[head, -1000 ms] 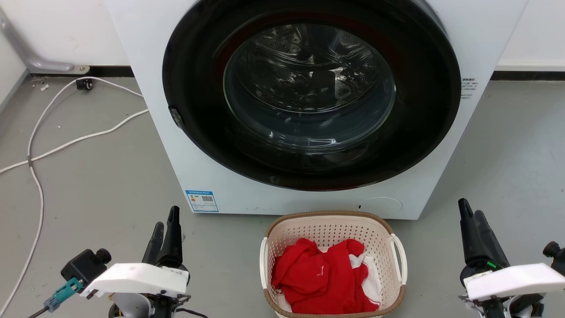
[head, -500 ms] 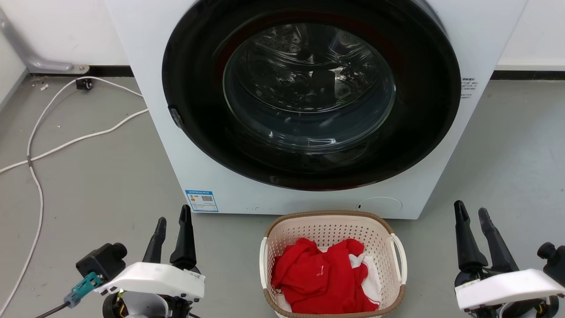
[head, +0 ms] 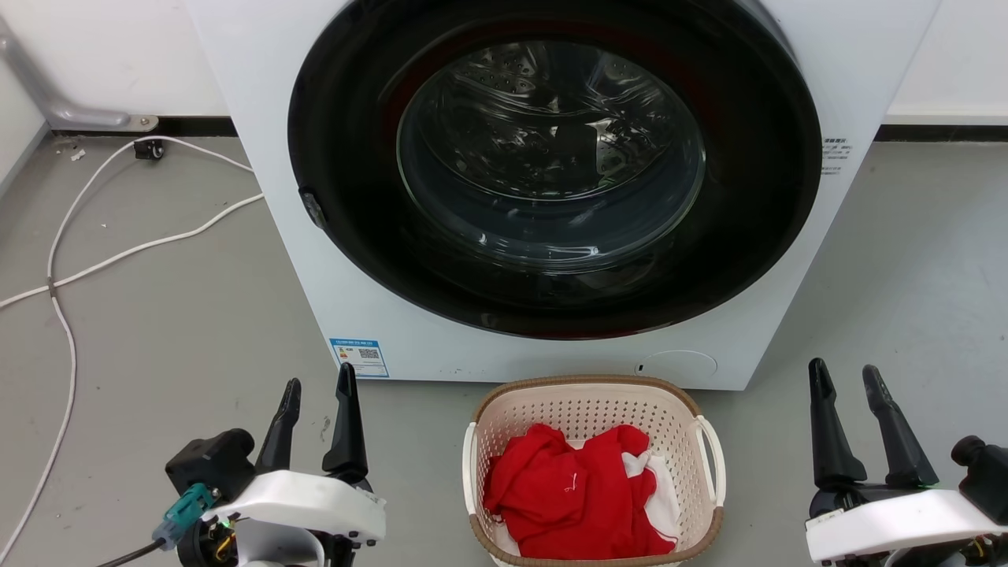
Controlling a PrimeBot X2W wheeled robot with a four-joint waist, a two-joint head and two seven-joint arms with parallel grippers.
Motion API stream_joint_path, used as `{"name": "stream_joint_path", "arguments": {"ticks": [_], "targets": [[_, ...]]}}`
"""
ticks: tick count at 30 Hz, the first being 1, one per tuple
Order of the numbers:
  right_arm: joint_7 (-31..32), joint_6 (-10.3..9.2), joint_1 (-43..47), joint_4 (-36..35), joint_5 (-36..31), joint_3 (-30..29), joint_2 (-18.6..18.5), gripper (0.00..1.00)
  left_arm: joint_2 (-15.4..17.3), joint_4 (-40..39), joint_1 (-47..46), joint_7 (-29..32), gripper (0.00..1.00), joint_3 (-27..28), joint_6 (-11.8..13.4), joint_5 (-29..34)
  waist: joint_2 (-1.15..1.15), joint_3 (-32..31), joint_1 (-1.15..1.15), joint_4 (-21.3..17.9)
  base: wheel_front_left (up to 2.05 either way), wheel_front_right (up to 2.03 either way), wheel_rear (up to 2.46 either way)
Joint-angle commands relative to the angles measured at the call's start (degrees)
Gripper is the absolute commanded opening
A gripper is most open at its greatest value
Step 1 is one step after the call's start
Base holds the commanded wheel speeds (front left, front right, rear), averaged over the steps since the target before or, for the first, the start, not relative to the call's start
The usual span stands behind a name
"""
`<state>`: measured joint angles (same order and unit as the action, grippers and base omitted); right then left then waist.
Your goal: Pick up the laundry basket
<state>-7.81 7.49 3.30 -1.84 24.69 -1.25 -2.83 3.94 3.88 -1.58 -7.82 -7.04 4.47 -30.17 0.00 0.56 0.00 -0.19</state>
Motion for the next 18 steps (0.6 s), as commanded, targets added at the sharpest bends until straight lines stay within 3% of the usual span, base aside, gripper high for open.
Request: {"name": "stream_joint_path", "arguments": {"ticks": [1, 18], "targets": [[-0.58, 0.0, 0.24, -1.13, -1.85, 0.09, -0.09, 1.0, 0.56, -0.93, 0.03, -0.62, 1.0, -0.48, 0.45, 1.9, 0.0, -0.01, 0.0, -0.01, 0.0, 0.0, 0.0], [-3.03, 0.0, 1.91, -2.74, -9.45, -0.28, -0.09, 1.0, 1.51, -1.49, 0.72, -3.01, 1.0, -3.81, 3.07, 11.39, 0.0, -0.14, 0.0, -0.17, 0.0, 0.0, 0.0]]}}
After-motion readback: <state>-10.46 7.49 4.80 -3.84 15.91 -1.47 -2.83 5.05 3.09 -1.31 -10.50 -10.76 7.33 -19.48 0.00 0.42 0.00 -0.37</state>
